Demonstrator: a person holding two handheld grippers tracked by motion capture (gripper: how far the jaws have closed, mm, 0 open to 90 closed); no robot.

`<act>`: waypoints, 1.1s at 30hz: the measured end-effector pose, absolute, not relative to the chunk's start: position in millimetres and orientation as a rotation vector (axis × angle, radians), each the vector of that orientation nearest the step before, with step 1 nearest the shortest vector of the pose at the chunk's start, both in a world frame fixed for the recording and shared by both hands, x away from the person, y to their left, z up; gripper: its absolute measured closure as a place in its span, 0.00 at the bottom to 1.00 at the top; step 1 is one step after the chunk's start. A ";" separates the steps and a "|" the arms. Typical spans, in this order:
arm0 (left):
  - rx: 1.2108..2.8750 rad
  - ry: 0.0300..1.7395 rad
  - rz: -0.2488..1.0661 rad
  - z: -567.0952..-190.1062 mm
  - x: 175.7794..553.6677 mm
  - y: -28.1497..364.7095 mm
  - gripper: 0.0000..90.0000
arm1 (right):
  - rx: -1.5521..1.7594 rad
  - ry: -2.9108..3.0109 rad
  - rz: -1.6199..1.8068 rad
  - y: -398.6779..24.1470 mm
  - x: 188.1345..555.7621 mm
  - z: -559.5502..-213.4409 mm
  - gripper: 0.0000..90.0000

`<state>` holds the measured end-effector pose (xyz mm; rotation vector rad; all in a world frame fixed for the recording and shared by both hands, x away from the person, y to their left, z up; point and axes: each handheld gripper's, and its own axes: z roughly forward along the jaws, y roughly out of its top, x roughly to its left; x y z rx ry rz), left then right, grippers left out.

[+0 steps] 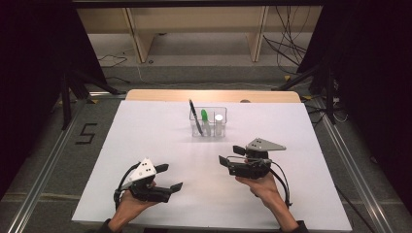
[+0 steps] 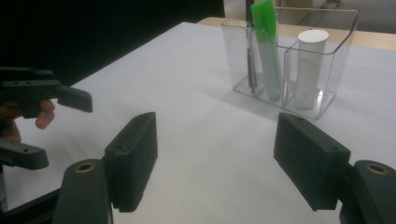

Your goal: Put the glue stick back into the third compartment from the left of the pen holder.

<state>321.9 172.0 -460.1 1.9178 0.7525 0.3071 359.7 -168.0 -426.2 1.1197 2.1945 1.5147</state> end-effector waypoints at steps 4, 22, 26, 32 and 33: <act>1.920 0.741 0.305 -459.7 321.7 171.3 0.18 | 1.108 2.184 1.519 -173.9 351.5 -427.3 0.32; 1.881 0.744 0.255 -457.7 320.8 174.6 0.18 | 1.127 2.136 1.541 -208.8 313.2 -444.1 0.28; 1.877 0.745 0.244 -457.5 321.2 175.4 0.18 | 1.116 2.124 1.553 -214.8 307.7 -447.1 0.27; 1.873 0.744 0.237 -457.4 321.7 175.9 0.18 | 1.102 2.129 1.531 -221.2 301.2 -451.3 0.27; 1.872 0.743 0.237 -457.3 321.6 176.0 0.18 | 1.100 2.129 1.524 -221.8 300.1 -452.0 0.27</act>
